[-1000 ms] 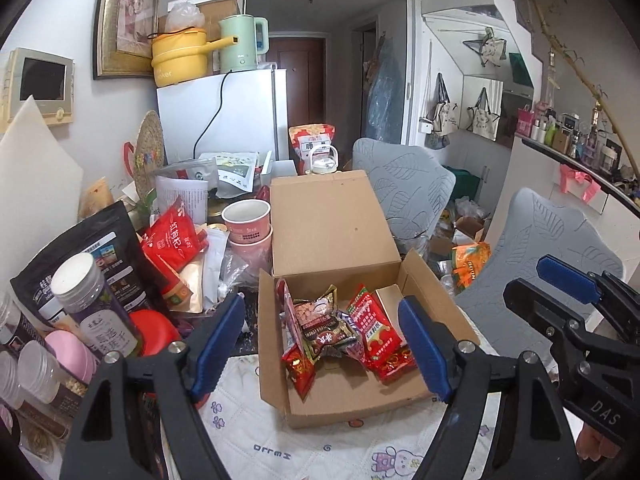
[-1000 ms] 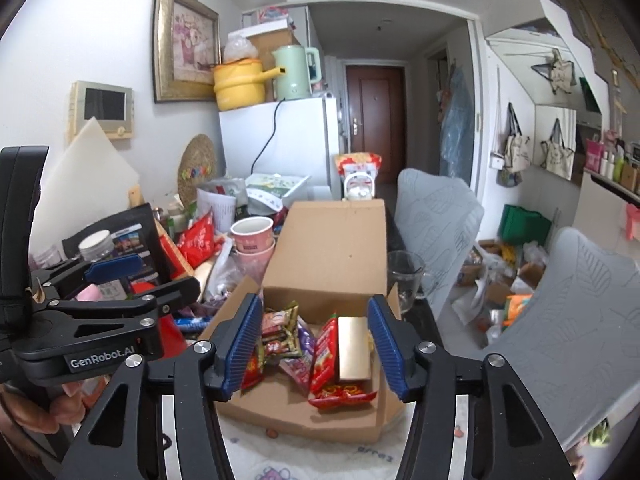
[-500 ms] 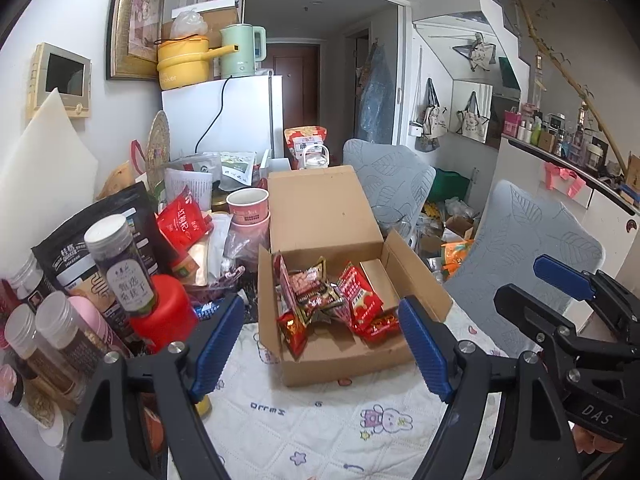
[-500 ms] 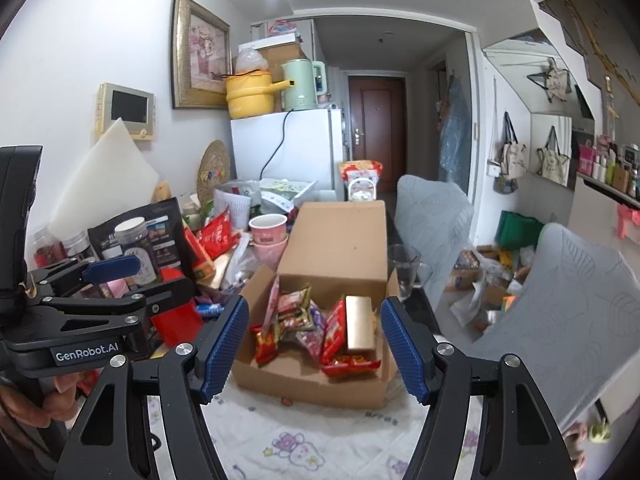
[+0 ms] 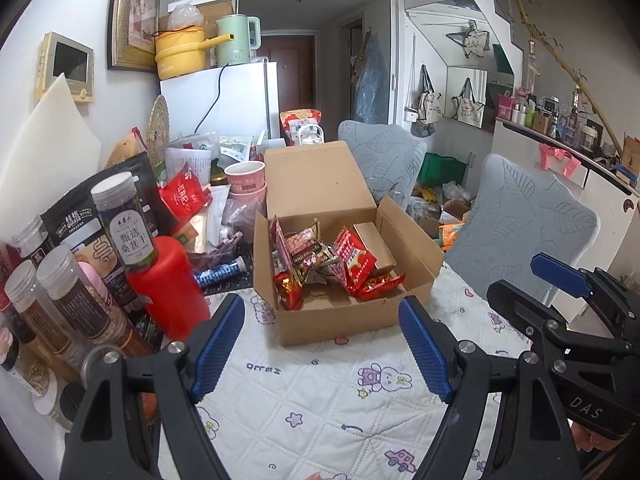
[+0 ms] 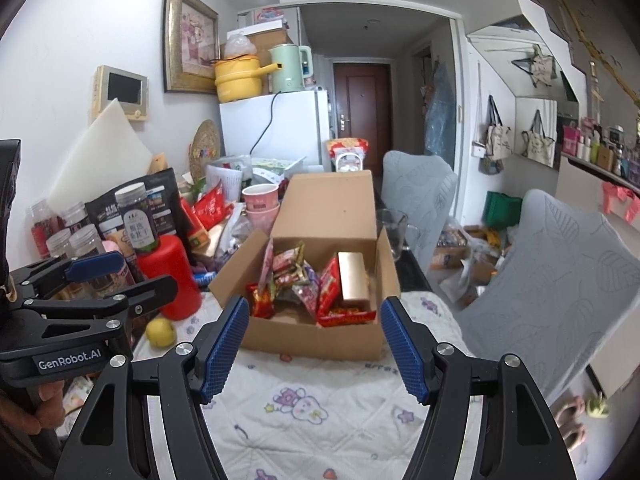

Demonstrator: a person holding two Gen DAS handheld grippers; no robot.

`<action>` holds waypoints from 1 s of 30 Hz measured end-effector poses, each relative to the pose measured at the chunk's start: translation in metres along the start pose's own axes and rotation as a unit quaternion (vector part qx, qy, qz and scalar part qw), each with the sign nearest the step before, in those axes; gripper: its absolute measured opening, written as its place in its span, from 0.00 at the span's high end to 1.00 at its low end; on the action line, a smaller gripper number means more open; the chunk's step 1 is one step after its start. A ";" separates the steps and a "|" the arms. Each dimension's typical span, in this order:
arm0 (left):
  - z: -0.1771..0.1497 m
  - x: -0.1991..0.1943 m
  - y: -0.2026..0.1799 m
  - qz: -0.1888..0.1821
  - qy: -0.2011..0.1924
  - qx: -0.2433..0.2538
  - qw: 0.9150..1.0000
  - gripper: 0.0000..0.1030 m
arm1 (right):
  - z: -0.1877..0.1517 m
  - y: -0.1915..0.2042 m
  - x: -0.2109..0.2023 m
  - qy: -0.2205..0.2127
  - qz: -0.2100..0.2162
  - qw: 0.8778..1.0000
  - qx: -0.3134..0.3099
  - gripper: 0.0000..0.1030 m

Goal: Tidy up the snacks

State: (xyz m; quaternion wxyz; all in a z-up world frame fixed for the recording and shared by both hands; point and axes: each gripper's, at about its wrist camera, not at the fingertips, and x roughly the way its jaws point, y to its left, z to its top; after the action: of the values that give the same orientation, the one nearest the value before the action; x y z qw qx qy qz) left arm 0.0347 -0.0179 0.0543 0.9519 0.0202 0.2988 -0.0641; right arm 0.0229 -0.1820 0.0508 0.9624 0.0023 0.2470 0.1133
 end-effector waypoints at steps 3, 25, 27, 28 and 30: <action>-0.005 0.002 -0.002 -0.002 0.005 -0.001 1.000 0.23 | -0.006 0.000 -0.001 0.004 0.000 1.000 0.003 0.33; -0.014 0.006 -0.003 -0.011 0.019 -0.003 1.000 0.23 | -0.015 -0.006 -0.001 0.015 -0.005 1.000 0.016 0.33; -0.014 0.006 -0.003 -0.012 0.019 -0.002 1.000 0.23 | -0.015 -0.007 -0.001 0.015 -0.005 1.000 0.016 0.33; -0.014 0.006 -0.003 -0.011 0.018 -0.001 1.000 0.23 | -0.015 -0.007 -0.001 0.015 -0.005 1.000 0.017 0.33; -0.014 0.007 -0.003 -0.011 0.019 -0.001 1.000 0.23 | -0.015 -0.007 -0.001 0.015 -0.005 1.000 0.016 0.33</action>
State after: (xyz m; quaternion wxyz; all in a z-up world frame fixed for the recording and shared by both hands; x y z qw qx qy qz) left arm 0.0315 -0.0205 0.0388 0.9455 0.0173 0.3167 -0.0742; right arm 0.0162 -0.1897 0.0378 0.9590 0.0150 0.2632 0.1042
